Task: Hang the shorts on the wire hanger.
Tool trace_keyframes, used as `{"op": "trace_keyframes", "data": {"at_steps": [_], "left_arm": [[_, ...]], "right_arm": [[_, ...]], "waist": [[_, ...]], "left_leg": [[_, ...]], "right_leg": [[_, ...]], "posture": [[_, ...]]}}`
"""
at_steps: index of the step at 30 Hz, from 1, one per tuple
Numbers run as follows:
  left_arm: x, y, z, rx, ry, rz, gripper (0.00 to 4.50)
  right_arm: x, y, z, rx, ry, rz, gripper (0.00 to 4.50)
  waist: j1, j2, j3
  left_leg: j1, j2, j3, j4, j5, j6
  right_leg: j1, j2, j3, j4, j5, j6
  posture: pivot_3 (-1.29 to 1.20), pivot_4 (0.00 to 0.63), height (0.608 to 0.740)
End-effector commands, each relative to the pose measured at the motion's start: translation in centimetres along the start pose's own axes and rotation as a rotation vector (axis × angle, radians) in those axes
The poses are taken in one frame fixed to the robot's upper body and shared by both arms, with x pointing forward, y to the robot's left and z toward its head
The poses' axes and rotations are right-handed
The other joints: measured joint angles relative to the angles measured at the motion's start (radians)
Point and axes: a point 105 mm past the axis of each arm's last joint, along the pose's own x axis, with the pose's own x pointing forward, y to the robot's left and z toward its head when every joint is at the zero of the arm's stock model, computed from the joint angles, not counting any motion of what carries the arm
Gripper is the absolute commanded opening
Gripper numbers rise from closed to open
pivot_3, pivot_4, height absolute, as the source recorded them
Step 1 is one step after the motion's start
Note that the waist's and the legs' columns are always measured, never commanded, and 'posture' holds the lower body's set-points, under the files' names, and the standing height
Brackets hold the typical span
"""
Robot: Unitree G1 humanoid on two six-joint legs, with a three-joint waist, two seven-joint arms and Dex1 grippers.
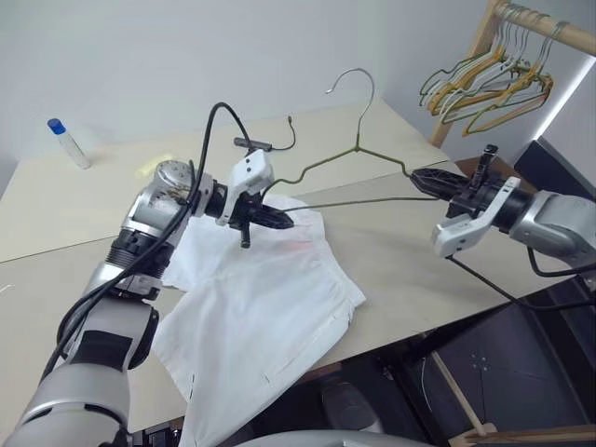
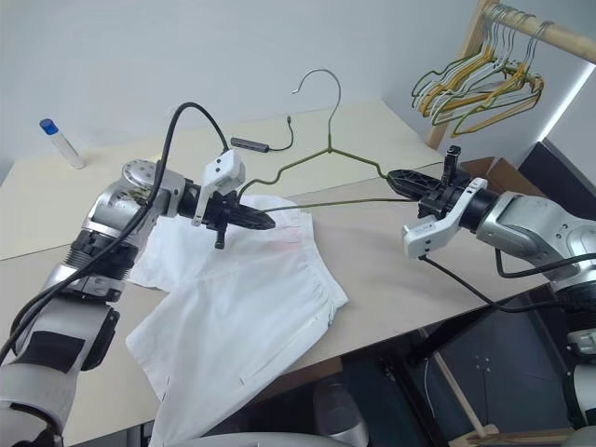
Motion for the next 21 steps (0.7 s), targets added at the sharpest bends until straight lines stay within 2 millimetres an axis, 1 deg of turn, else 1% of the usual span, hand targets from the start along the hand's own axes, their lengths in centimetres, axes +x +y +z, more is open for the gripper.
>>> {"op": "trace_keyframes", "data": {"at_steps": [1, 4, 6, 9, 10, 11, 12, 13, 14, 18, 20, 21], "left_arm": [[-1.4, 0.3, 1.0, 0.015, -0.058, 0.060, 0.00], [-2.1, 0.5, 0.5, 0.024, -0.050, 0.099, 0.00], [-2.8, 0.5, 0.1, 0.039, -0.036, 0.126, 0.00], [-3.8, 0.4, -0.1, 0.070, -0.027, 0.156, 0.00], [-3.9, 0.4, -0.1, 0.078, -0.024, 0.159, 0.00], [-4.1, 0.2, -0.2, 0.107, -0.016, 0.159, 0.00], [-4.2, 0.1, -0.2, 0.128, -0.011, 0.157, 0.00], [-4.4, -0.1, -0.3, 0.158, 0.000, 0.158, 0.00], [-4.5, -0.2, -0.4, 0.179, 0.008, 0.159, 0.00], [-4.9, -0.6, 0.1, 0.208, -0.002, 0.138, 0.00], [-4.9, -0.8, 0.2, 0.227, -0.001, 0.129, 0.00], [-4.9, -0.9, 0.3, 0.234, 0.000, 0.125, 0.00]], "right_arm": [[-0.9, -1.9, 0.7, 0.013, -0.062, -0.067, 1.42], [-1.7, -2.1, 1.0, 0.059, -0.096, -0.065, 2.46], [-2.1, -2.7, 1.3, 0.169, -0.105, -0.097, 3.11], [-2.2, -3.5, 1.4, 0.493, -0.087, -0.114, 4.01], [-2.2, -3.6, 1.4, 0.606, -0.078, -0.101, 4.38], [-2.1, -3.9, 1.0, 0.801, -0.053, -0.084, 4.45], [-2.1, -3.9, 1.0, 0.942, -0.049, -0.056, 4.45], [-2.1, -3.9, 0.9, 1.079, -0.052, 0.003, 4.45], [-2.1, -3.9, 1.0, 1.164, -0.059, 0.048, 4.45], [-2.0, -2.0, -0.2, 1.255, 0.061, 0.318, 4.45], [-1.3, -1.5, -1.0, 1.316, 0.107, 0.376, 4.45], [-1.1, -1.4, -0.9, 1.347, 0.104, 0.423, 4.45]], "waist": [[-0.001, 0.000, 0.000], [-0.004, 0.000, 0.000], [-0.007, 0.000, 0.000], [-0.011, -0.001, 0.001], [-0.012, -0.002, 0.001], [-0.011, -0.002, 0.001], [-0.010, -0.002, 0.001], [-0.007, -0.002, 0.001], [-0.003, -0.002, 0.001], [0.020, -0.001, 0.001], [0.033, 0.000, 0.001], [0.040, 0.000, 0.001]], "left_leg": [[0.000, 0.000, 0.000, 0.000, 0.000, 0.000], [0.000, 0.000, 0.000, 0.000, 0.000, 0.000], [0.000, 0.000, 0.000, 0.000, 0.000, 0.000], [0.002, 0.000, -0.001, 0.000, 0.000, 0.000], [0.004, 0.001, -0.002, 0.000, 0.000, 0.000], [0.007, 0.002, -0.002, 0.000, 0.000, 0.000], [0.010, 0.003, -0.002, 0.000, -0.001, 0.000], [0.010, 0.003, -0.002, 0.000, -0.001, 0.000], [0.010, 0.004, -0.002, 0.000, -0.001, 0.000], [0.011, 0.006, -0.002, 0.000, -0.001, 0.000], [0.010, 0.007, -0.002, 0.000, -0.001, 0.001], [0.009, 0.007, -0.001, 0.000, -0.001, 0.001]], "right_leg": [[0.000, 0.000, 0.000, 0.000, 0.000, 0.000], [0.000, 0.000, 0.000, 0.000, 0.000, 0.000], [0.001, -0.001, 0.000, 0.000, 0.000, 0.000], [0.005, -0.001, -0.001, -0.001, 0.000, 0.001], [0.008, 0.000, -0.002, -0.002, 0.000, 0.001], [0.012, 0.000, -0.002, -0.002, 0.000, 0.001], [0.015, 0.000, -0.003, -0.003, 0.000, 0.001], [0.017, -0.001, -0.003, -0.003, 0.000, 0.002], [0.017, -0.001, -0.002, -0.003, 0.000, 0.002], [0.015, 0.000, -0.003, -0.003, 0.000, 0.002], [0.013, 0.002, -0.003, -0.003, 0.000, 0.002], [0.011, 0.002, -0.003, -0.003, 0.000, 0.002]], "posture": [[-0.28, 0.000, 0.740], [-0.27, 0.000, 0.740], [-0.26, 0.000, 0.740], [-0.24, 0.000, 0.740], [-0.24, 0.000, 0.740], [-0.23, 0.000, 0.740], [-0.23, 0.000, 0.740], [-0.23, 0.000, 0.740], [-0.22, 0.000, 0.740], [-0.21, 0.000, 0.740], [-0.21, 0.000, 0.740], [-0.21, 0.000, 0.740]]}}
